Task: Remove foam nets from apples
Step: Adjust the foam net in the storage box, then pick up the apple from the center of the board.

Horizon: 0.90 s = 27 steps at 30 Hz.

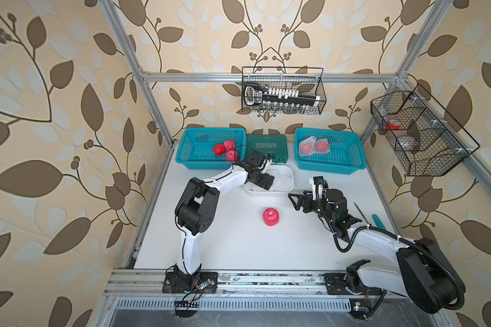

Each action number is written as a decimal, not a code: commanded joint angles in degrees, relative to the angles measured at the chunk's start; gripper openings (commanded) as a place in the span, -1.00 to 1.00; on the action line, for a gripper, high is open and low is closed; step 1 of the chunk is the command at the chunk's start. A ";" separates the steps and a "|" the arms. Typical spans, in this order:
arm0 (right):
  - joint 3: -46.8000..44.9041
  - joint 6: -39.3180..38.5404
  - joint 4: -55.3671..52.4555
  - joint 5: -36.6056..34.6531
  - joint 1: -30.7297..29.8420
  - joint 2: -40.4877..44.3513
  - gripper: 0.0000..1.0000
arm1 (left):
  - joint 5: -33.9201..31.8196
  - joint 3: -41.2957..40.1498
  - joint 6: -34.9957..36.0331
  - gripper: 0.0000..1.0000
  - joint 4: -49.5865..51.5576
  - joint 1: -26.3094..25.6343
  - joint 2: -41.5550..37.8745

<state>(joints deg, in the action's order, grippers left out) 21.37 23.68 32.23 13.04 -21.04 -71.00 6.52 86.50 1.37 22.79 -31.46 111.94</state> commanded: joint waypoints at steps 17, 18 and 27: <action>-9.52 -3.53 20.99 -2.24 -2.12 7.73 0.98 | 1.81 -29.74 -4.22 0.97 -11.78 -14.17 -28.91; -9.57 -3.81 20.71 -2.30 -2.32 8.05 0.98 | 1.64 -30.39 -3.73 0.97 -12.03 -15.37 -28.43; -15.63 -5.94 10.56 -2.67 -5.15 24.29 0.98 | 1.68 -33.66 -3.84 0.93 -19.01 -17.93 -20.75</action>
<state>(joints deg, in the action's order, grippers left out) 7.84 19.29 48.03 10.46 -25.23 -51.72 8.40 53.34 -2.00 7.86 -49.45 90.06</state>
